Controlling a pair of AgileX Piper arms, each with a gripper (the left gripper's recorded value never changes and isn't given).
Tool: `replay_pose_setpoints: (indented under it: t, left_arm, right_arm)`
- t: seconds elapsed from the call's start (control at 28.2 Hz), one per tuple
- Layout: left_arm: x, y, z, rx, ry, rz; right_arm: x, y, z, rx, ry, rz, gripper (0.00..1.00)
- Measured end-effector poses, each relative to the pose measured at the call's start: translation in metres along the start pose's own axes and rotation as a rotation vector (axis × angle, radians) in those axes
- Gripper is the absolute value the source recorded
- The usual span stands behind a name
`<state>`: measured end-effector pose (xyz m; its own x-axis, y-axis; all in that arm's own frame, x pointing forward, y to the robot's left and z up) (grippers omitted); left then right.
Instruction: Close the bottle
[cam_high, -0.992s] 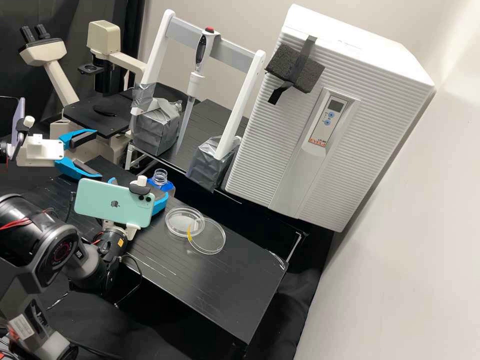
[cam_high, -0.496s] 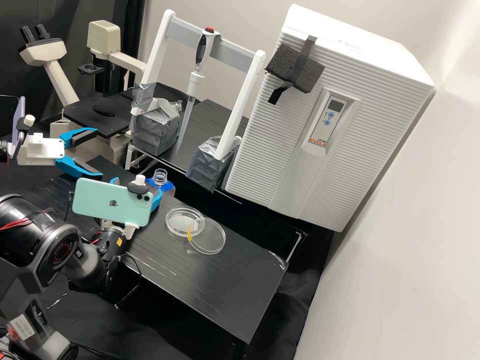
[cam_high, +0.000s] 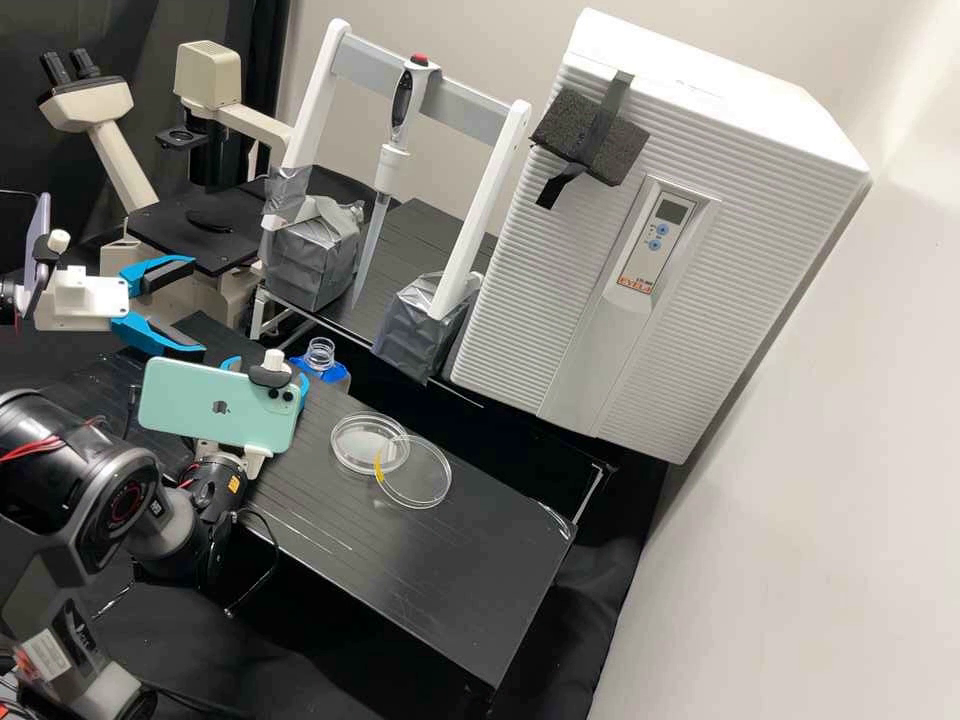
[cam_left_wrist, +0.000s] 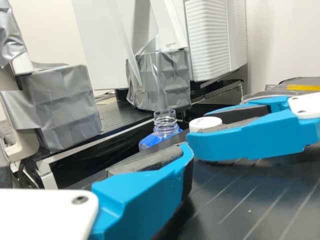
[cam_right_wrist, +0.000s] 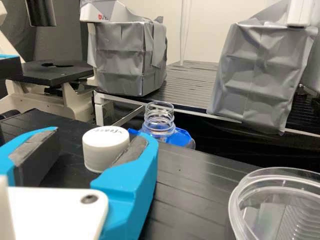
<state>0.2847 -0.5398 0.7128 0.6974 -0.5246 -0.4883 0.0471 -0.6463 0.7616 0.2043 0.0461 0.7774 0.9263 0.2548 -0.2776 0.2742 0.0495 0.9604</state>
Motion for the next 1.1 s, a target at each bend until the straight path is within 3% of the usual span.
replay_pose_setpoints:
  t: [0.57, 1.1]
  left_arm:
    - [0.0, 0.0, 0.0, 0.0, 0.0, 0.0]
    - [0.0, 0.0, 0.0, 0.0, 0.0, 0.0]
  right_arm:
    - [-0.0016, 0.0019, 0.003, 0.001, -0.015, 0.011, 0.0]
    - [-0.0016, 0.0007, 0.0007, -0.002, 0.001, 0.006, 0.0]
